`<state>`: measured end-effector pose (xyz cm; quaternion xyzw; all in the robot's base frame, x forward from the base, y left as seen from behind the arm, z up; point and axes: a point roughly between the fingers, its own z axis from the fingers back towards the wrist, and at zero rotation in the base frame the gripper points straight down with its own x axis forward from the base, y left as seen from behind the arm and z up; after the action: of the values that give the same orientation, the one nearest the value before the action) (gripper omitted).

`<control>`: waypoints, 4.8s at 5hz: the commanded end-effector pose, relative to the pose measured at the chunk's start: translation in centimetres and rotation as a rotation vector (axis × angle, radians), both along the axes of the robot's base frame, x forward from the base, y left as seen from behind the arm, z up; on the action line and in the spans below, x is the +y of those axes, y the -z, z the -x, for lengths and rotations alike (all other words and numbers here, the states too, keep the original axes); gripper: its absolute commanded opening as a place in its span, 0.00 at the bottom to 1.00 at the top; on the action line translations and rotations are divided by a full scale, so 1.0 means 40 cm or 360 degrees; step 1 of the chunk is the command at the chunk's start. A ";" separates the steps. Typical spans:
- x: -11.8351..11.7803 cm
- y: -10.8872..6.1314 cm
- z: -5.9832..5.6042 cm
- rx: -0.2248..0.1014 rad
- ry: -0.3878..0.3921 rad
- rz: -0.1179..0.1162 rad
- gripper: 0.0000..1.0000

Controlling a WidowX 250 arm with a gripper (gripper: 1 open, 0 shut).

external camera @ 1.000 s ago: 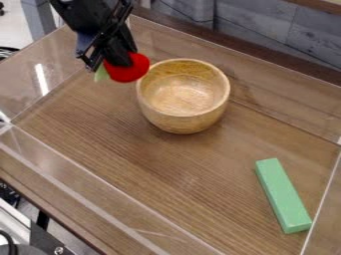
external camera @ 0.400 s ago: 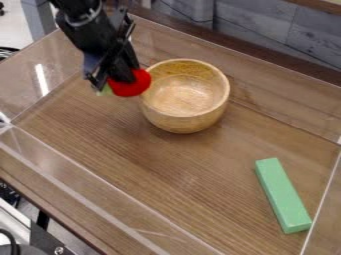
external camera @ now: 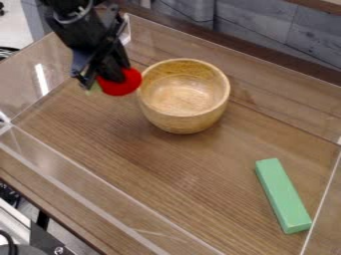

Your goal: Move the red fruit to the left

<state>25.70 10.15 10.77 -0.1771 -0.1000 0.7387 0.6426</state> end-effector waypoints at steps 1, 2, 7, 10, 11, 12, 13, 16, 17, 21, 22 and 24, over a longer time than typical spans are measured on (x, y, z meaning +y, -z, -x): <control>0.019 -0.028 -0.001 -0.0087 -0.0003 -0.0100 1.00; 0.020 -0.020 0.015 -0.0104 0.0010 -0.0151 1.00; 0.030 0.074 0.042 -0.0028 -0.0052 -0.0259 1.00; 0.040 0.150 0.025 0.0002 -0.0108 -0.0295 0.00; 0.061 0.180 0.006 -0.0009 0.0019 -0.0286 0.00; 0.090 0.189 -0.016 -0.0026 0.0132 -0.0255 0.00; 0.124 0.182 -0.025 -0.0031 0.0162 -0.0243 0.00; 0.185 0.177 -0.041 0.0009 0.0195 -0.0201 1.00; 0.182 0.151 -0.041 0.0023 0.0169 -0.0204 1.00; 0.227 0.133 -0.032 0.0086 -0.0122 -0.0217 1.00; 0.232 0.141 -0.037 0.0098 -0.0091 -0.0231 1.00; 0.221 0.109 -0.047 0.0075 -0.0018 -0.0255 1.00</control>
<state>26.59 18.38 4.09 -0.1007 -0.1069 0.7437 0.6521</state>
